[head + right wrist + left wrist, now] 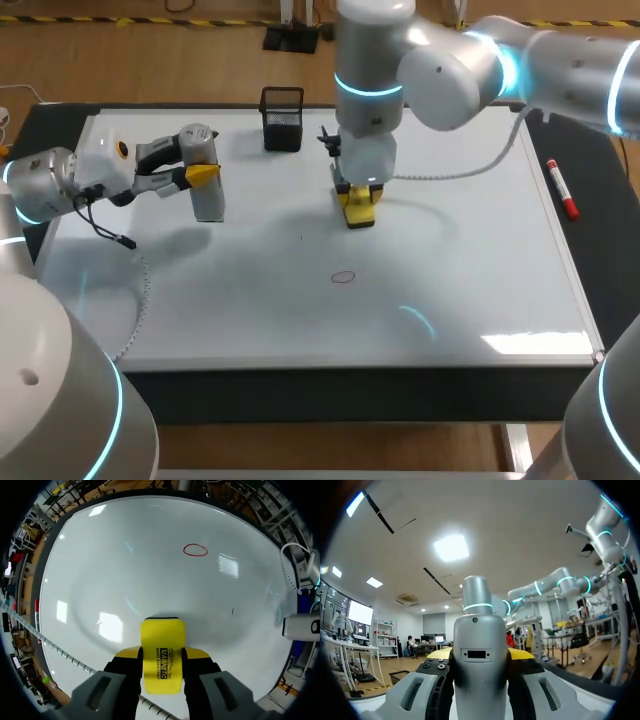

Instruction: Pick up the inspection probe, press it on each red-marked spot on the whiteboard one by one, put down the probe, pick up the eraser, and wipe off all the red marks.

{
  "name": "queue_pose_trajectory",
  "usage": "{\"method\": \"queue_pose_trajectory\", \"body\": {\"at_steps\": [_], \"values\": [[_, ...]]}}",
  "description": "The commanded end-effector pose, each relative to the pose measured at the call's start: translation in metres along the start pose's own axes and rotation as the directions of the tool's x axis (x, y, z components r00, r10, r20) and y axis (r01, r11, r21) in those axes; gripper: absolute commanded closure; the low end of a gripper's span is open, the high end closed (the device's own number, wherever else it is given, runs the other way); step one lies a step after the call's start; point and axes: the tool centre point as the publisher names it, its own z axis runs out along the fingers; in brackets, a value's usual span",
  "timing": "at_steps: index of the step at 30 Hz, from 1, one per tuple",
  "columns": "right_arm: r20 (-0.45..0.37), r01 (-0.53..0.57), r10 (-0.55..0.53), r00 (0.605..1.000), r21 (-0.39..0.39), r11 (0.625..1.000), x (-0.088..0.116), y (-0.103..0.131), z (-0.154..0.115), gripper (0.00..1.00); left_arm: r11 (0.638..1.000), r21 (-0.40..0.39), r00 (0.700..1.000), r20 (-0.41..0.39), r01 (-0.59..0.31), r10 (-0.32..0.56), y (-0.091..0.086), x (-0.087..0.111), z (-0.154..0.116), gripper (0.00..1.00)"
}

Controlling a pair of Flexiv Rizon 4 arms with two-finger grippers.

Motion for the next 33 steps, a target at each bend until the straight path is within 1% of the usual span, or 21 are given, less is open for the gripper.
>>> {"method": "queue_pose_trajectory", "body": {"at_steps": [1,5,10,16,20,28,33], "values": [[0.003,-0.012,0.012,1.0,0.005,1.0,0.018,-0.001,0.002,1.0,1.0,0.0,1.0,0.001,-0.002,0.002,-0.001,0.0,0.0,1.0],[-0.001,-0.029,0.029,1.0,0.004,1.0,0.027,-0.002,0.001,1.0,1.0,0.0,1.0,0.001,-0.002,0.002,-0.001,0.0,0.0,1.0],[0.007,-0.044,0.044,0.999,0.006,0.999,0.03,-0.004,-0.003,1.0,1.0,0.0,1.0,0.001,-0.002,0.002,-0.001,0.0,0.0,1.0],[0.03,-0.053,0.053,0.998,0.008,0.999,0.038,-0.007,-0.025,1.0,1.0,0.0,1.0,0.001,-0.002,0.002,-0.001,0.0,0.0,1.0],[0.034,-0.078,0.077,0.996,0.021,0.997,0.054,-0.015,-0.034,1.0,1.0,0.0,1.0,0.001,-0.002,0.002,-0.001,0.0,0.0,1.0],[0.011,-0.135,0.135,0.991,0.026,0.99,0.094,-0.03,-0.04,1.0,1.0,0.0,1.0,0.001,-0.002,0.002,-0.001,0.0,0.0,1.0],[0.022,-0.173,0.172,0.985,0.031,0.984,0.118,-0.037,-0.045,1.0,1.0,0.0,1.0,0.001,-0.002,0.002,-0.001,0.0,0.0,1.0]]}}
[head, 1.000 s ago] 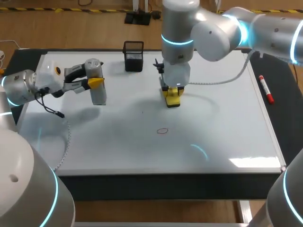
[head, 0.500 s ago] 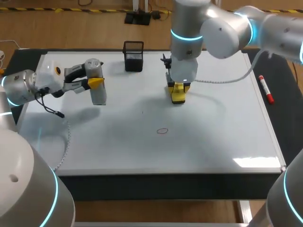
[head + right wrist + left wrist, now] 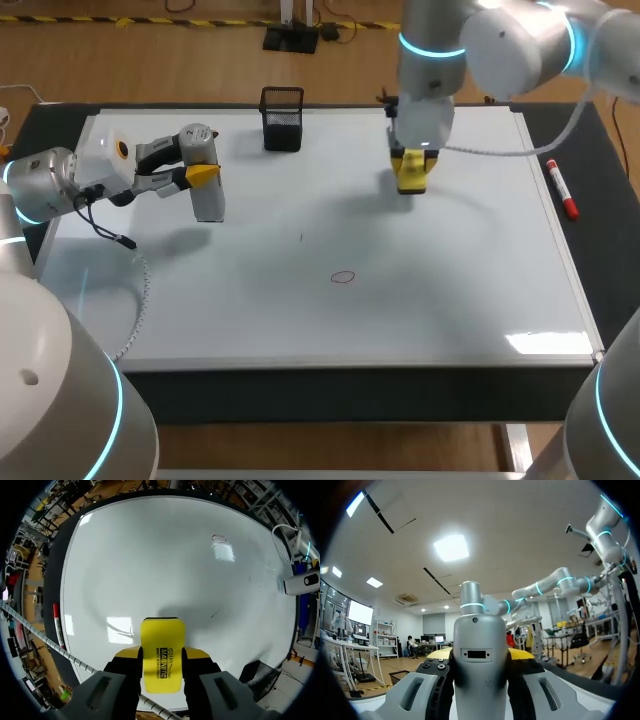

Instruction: Pick up the inspection probe, press it on each red-marked spot on the whiteboard one by one, put down the probe, pick up the eraser, and wipe off all the red marks.

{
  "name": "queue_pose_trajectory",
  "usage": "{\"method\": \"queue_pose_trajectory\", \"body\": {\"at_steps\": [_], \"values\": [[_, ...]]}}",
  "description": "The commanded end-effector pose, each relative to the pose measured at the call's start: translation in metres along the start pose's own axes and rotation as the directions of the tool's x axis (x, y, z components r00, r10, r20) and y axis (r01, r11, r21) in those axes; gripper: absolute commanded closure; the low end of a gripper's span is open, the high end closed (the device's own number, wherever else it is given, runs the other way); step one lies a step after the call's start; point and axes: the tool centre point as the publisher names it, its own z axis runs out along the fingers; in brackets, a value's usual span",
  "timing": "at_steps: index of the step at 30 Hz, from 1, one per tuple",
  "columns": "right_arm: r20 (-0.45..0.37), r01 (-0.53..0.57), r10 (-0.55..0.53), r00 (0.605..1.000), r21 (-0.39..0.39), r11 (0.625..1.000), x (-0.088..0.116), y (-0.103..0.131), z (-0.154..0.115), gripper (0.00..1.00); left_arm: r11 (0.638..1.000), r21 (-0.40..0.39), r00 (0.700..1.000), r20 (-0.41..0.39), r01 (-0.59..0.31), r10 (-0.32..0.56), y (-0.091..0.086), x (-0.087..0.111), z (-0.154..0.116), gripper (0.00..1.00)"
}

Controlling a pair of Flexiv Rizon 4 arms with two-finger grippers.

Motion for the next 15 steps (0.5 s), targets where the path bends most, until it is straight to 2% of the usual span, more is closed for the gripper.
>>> {"method": "queue_pose_trajectory", "body": {"at_steps": [1,8,15], "values": [[0.016,-0.011,0.011,1.0,-0.002,1.0,0.019,-0.006,-0.006,1.0,1.0,0.0,1.0,0.002,-0.002,0.002,-0.001,0.0,0.0,1.0],[-0.004,-0.031,0.031,1.0,-0.006,0.999,0.035,-0.011,-0.004,1.0,1.0,0.0,1.0,0.002,-0.002,0.002,-0.001,0.0,0.0,1.0],[-0.016,-0.039,0.039,0.999,-0.01,0.999,0.038,-0.013,-0.003,1.0,1.0,0.0,1.0,0.002,-0.002,0.002,-0.001,0.0,0.0,1.0]]}}
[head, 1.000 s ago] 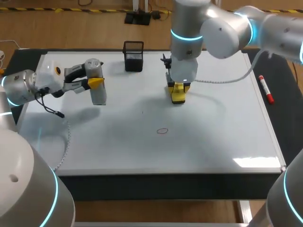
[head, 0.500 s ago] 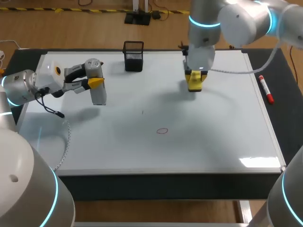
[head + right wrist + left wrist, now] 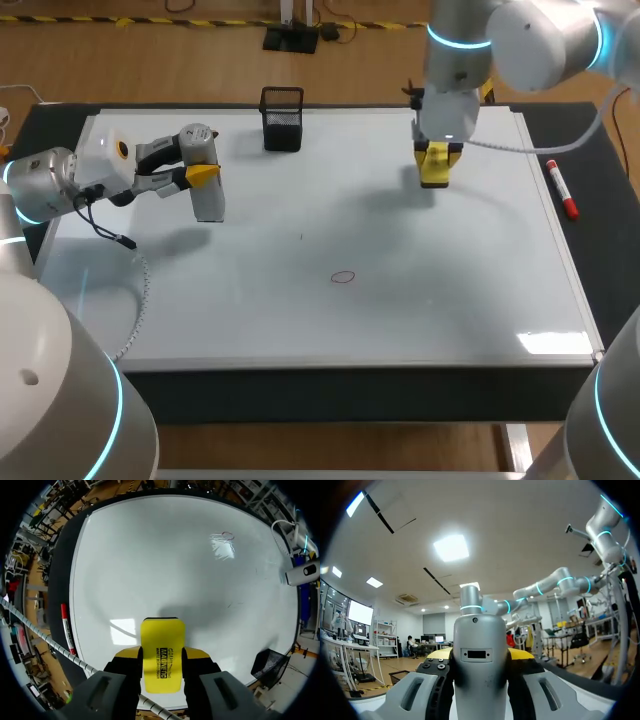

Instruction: Pick up the inspection probe, press it on each red-marked spot on the whiteboard one by one, put down the probe, pick up the eraser, and wipe off all the red marks.

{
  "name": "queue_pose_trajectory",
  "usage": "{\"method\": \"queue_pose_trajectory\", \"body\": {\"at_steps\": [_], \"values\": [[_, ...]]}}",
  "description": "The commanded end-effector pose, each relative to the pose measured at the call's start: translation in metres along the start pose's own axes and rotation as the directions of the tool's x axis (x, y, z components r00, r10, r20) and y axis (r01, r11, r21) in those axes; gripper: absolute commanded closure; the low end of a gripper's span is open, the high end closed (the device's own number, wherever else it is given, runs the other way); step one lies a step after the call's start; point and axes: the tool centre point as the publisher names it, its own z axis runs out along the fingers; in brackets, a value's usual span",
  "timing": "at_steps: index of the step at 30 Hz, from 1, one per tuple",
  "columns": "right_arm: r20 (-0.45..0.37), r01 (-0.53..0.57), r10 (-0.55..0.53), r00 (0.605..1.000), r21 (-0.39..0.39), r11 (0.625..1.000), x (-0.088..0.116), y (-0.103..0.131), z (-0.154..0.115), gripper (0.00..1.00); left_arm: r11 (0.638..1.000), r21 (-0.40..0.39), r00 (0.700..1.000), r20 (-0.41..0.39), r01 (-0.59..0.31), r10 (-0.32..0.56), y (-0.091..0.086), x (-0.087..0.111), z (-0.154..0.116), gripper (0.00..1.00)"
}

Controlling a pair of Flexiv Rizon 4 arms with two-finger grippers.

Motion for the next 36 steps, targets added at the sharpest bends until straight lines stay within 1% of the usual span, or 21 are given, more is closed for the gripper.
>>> {"method": "queue_pose_trajectory", "body": {"at_steps": [1,22,24,27,28,31,36], "values": [[-0.005,0.001,-0.001,1.0,-0.004,1.0,0.0,-0.002,-0.002,1.0,1.0,0.0,1.0,0.002,-0.002,0.002,-0.001,0.0,0.0,1.0],[-0.005,0.001,-0.001,1.0,-0.004,1.0,0.0,-0.002,-0.002,1.0,1.0,0.0,1.0,0.002,-0.002,0.002,-0.001,0.0,0.0,1.0],[-0.005,0.001,-0.001,1.0,-0.004,1.0,0.0,-0.002,-0.002,1.0,1.0,-0.008,1.0,-0.015,-0.006,0.006,0.001,0.004,0.007,1.0],[-0.005,0.001,-0.001,1.0,-0.004,1.0,0.0,-0.002,-0.002,1.0,1.0,0.01,0.999,-0.044,-0.013,0.013,0.001,0.013,0.018,1.0],[-0.005,0.001,-0.001,1.0,-0.004,1.0,0.0,-0.002,-0.002,1.0,1.0,-0.002,0.999,-0.051,-0.01,0.01,0.001,0.016,0.023,1.0],[-0.005,0.001,-0.001,1.0,-0.004,1.0,0.0,-0.002,-0.002,1.0,1.0,0.025,0.997,-0.074,-0.008,0.01,0.002,0.027,0.037,1.0],[-0.005,0.001,-0.001,1.0,-0.004,1.0,0.0,-0.002,-0.002,1.0,0.999,0.05,0.993,-0.122,0.001,0.005,0.01,0.045,0.064,1.0]]}}
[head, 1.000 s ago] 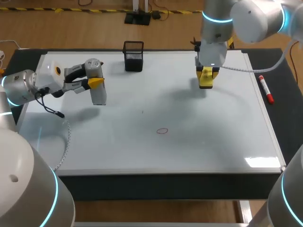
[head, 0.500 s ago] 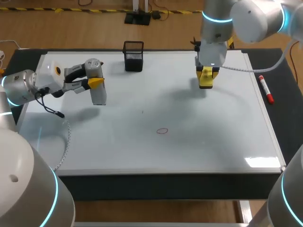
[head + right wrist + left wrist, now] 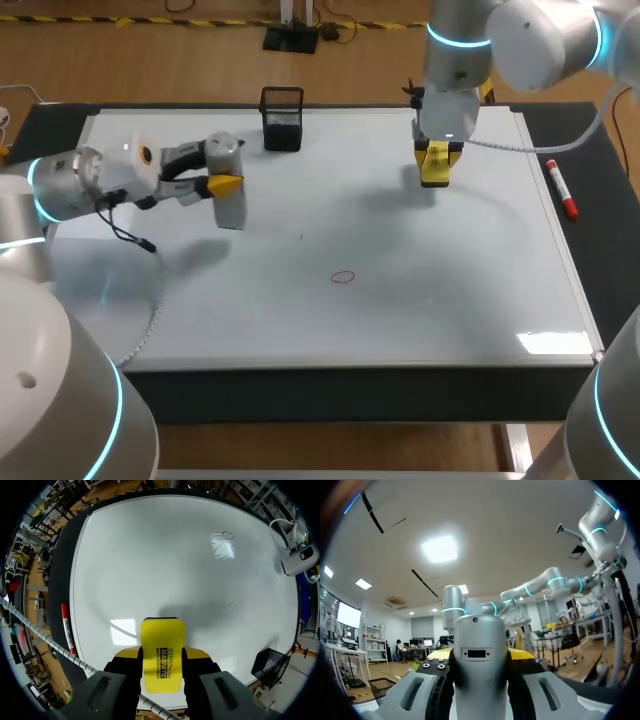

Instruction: Pick up the inspection probe, press it on each red-marked spot on the whiteboard one by one, put down the probe, pick up the eraser, and wipe off all the red marks.

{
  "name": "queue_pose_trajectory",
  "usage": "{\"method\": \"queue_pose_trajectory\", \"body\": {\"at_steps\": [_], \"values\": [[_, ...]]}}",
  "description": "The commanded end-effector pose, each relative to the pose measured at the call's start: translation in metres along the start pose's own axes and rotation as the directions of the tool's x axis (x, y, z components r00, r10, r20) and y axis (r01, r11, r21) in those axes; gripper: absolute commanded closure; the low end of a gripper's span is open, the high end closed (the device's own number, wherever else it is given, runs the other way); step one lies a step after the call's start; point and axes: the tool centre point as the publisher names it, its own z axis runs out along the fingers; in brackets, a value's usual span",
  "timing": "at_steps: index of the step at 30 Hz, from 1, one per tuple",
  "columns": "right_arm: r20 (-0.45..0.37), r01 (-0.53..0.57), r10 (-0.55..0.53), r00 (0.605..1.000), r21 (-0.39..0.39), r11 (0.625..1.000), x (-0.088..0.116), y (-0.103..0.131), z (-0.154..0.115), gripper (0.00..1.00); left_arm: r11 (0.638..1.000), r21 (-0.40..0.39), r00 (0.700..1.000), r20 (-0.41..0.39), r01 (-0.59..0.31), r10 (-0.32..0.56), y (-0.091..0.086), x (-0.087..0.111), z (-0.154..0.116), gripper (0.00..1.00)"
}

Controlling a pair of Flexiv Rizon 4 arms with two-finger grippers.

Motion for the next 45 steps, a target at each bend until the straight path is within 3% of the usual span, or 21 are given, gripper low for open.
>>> {"method": "queue_pose_trajectory", "body": {"at_steps": [1,14,20,32,45], "values": [[-0.005,0.002,-0.002,1.0,-0.001,1.0,0.0,-0.001,-0.001,1.0,1.0,0.02,1.0,-0.023,0.005,-0.004,0.014,0.007,0.027,1.0],[-0.005,0.002,-0.002,1.0,-0.001,1.0,0.0,-0.001,-0.001,1.0,0.997,0.035,0.987,-0.148,0.07,-0.064,0.051,0.04,0.107,1.0],[-0.005,0.002,-0.002,1.0,-0.001,1.0,0.0,-0.001,-0.001,1.0,0.996,0.033,0.979,-0.191,0.085,-0.077,0.066,0.045,0.128,1.0],[-0.005,0.002,-0.002,1.0,-0.001,1.0,0.0,-0.001,-0.001,1.0,0.99,0.043,0.975,-0.184,0.132,-0.122,0.081,0.061,0.14,1.0],[-0.005,0.002,-0.002,1.0,-0.001,1.0,0.0,-0.001,-0.001,1.0,0.985,0.042,0.974,-0.159,0.169,-0.161,0.09,0.064,0.143,1.0]]}}
